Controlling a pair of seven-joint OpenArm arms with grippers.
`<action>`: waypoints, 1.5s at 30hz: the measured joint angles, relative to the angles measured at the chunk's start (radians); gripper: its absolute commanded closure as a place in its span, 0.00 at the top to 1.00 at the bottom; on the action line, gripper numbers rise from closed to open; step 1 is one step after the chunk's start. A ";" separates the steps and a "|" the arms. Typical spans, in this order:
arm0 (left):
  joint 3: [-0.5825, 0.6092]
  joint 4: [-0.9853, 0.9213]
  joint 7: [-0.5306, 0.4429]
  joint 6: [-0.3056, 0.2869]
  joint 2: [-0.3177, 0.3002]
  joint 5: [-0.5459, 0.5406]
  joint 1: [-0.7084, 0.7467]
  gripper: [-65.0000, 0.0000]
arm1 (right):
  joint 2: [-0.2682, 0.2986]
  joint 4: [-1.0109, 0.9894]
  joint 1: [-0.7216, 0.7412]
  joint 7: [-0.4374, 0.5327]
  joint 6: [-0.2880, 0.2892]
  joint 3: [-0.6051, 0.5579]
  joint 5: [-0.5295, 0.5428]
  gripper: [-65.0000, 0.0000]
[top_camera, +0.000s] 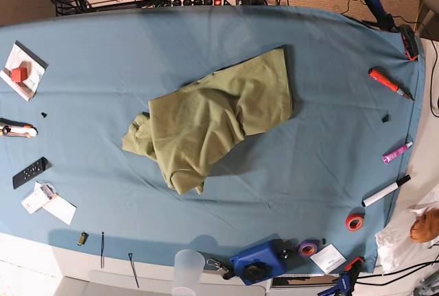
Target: Layout the t-shirt on the table in an organized manner, then fold the t-shirt properly
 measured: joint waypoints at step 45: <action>-0.151 1.487 0.433 0.002 -0.208 -0.133 0.824 0.00 | 0.156 1.587 -0.739 -0.510 -0.034 0.576 -0.028 0.00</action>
